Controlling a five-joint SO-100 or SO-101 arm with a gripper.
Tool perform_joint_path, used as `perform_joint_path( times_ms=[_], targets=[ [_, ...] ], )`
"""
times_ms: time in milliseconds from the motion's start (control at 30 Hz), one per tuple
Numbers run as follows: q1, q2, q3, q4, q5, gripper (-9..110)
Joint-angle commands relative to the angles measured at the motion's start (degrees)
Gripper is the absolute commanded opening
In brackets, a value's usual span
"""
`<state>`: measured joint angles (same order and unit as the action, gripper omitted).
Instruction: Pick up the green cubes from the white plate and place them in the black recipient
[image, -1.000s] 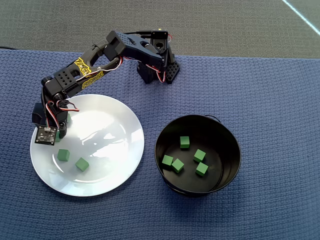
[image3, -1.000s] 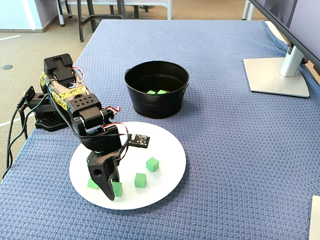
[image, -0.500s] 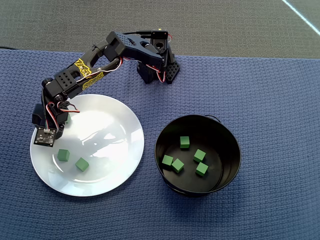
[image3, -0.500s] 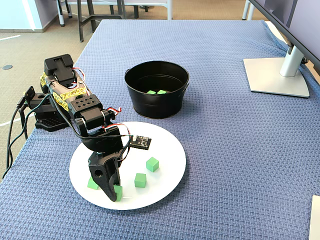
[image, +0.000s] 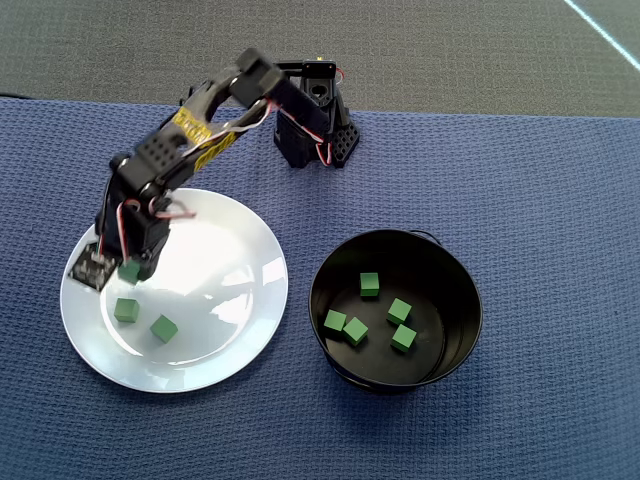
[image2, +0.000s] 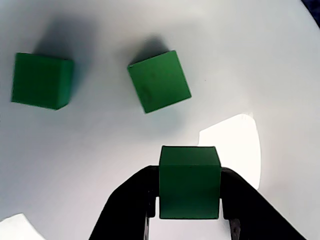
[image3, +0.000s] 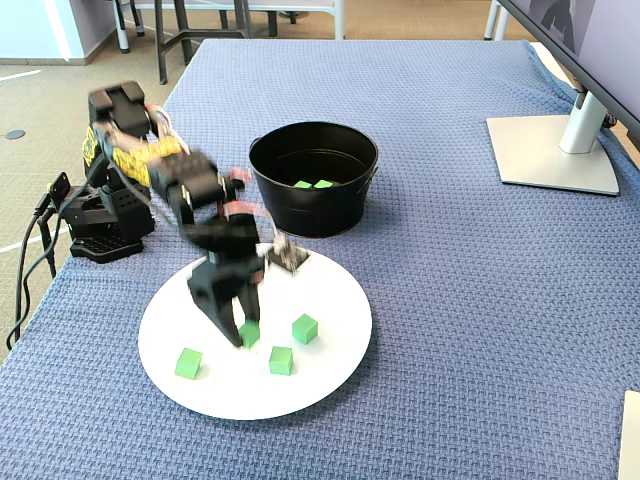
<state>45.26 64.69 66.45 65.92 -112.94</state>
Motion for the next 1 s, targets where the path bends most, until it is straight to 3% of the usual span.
perform_joint_path(
  times_ms=[0, 167, 300, 533, 733, 967],
  targets=[
    [-2.2, 14.4, -2.3, 11.3, 6.0, 0],
    [-5.7, 24.6, -4.5, 15.3, 20.1, 0],
    [-10.8, 30.4, -2.6, 13.4, 39.4, 0],
    [-26.5, 39.7, 6.2, 12.0, 66.4, 0],
    [-42.9, 37.6, 6.3, 13.4, 87.4, 0],
    [-55.0, 24.9, -1.9, 12.7, 110.6, 0]
  ],
)
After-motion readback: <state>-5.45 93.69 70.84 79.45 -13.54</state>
